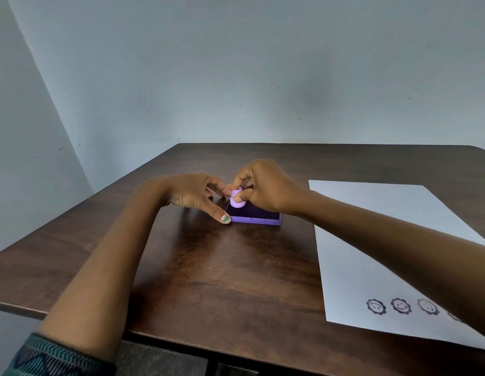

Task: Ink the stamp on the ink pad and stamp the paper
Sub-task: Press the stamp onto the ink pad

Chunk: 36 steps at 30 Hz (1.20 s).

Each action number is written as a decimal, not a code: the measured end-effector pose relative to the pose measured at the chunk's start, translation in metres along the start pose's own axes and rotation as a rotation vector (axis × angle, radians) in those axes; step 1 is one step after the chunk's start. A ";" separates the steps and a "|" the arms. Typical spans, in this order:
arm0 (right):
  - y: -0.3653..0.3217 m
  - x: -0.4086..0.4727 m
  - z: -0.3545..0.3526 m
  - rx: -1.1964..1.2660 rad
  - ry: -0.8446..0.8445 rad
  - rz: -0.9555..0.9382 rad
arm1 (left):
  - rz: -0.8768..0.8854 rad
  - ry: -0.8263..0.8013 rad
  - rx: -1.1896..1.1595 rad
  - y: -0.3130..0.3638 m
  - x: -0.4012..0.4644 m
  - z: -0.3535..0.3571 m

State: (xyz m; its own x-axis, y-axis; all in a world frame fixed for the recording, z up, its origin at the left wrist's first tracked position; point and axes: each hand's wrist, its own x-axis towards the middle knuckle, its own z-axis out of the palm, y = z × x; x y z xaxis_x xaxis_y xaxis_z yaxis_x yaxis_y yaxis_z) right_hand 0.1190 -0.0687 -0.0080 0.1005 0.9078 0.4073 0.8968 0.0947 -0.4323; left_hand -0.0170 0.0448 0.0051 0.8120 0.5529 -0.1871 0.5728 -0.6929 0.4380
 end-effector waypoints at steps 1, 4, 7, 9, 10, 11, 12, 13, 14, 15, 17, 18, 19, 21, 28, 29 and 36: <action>0.000 0.000 -0.001 0.006 -0.010 0.001 | 0.002 -0.003 -0.003 0.000 0.000 0.000; -0.002 0.000 -0.001 -0.030 -0.038 -0.023 | 0.009 -0.013 -0.019 -0.001 0.000 0.000; -0.002 0.000 -0.003 -0.021 -0.048 -0.036 | 0.010 -0.017 -0.025 -0.001 0.000 0.000; -0.002 0.000 -0.005 0.016 -0.050 -0.012 | 0.007 -0.016 -0.023 -0.001 0.001 0.000; -0.002 0.001 -0.005 0.029 -0.045 0.002 | 0.006 -0.016 -0.022 -0.001 0.001 0.000; -0.003 0.001 -0.004 0.027 -0.041 0.009 | 0.006 -0.019 -0.021 -0.001 0.001 0.000; -0.004 0.001 -0.003 0.010 -0.040 0.004 | 0.007 -0.023 -0.021 -0.001 0.001 0.000; -0.005 0.001 -0.002 -0.016 -0.044 -0.010 | 0.008 -0.027 -0.022 -0.001 0.000 0.000; -0.006 0.001 -0.001 -0.039 -0.051 -0.026 | 0.010 -0.029 -0.023 -0.001 0.000 0.000; -0.006 0.000 0.000 -0.050 -0.057 -0.037 | 0.011 -0.028 -0.022 -0.001 0.000 0.000; -0.005 0.000 -0.002 -0.039 -0.065 -0.036 | 0.010 -0.024 -0.022 -0.001 0.000 0.000; -0.005 0.001 -0.003 -0.031 -0.065 -0.021 | 0.009 -0.022 -0.020 -0.001 0.001 0.000; -0.005 0.002 -0.004 -0.019 -0.064 -0.003 | 0.009 -0.022 -0.018 -0.001 0.001 0.000; -0.006 0.005 -0.004 -0.025 -0.065 0.008 | 0.005 -0.019 -0.018 -0.001 0.000 0.000; -0.006 0.007 -0.006 -0.071 -0.085 -0.009 | 0.017 -0.012 -0.027 -0.003 0.000 0.000; -0.005 0.006 -0.006 -0.046 -0.076 0.012 | 0.014 -0.016 -0.024 -0.003 0.000 0.000; -0.008 0.006 -0.002 -0.113 -0.079 -0.029 | 0.022 -0.010 -0.035 -0.005 0.003 0.000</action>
State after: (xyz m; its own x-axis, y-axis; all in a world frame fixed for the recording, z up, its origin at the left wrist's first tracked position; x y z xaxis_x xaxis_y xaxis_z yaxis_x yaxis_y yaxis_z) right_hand 0.1136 -0.0652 -0.0007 0.0436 0.9352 0.3514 0.9420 0.0787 -0.3264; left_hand -0.0180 0.0498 0.0020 0.8258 0.5326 -0.1857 0.5502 -0.6882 0.4728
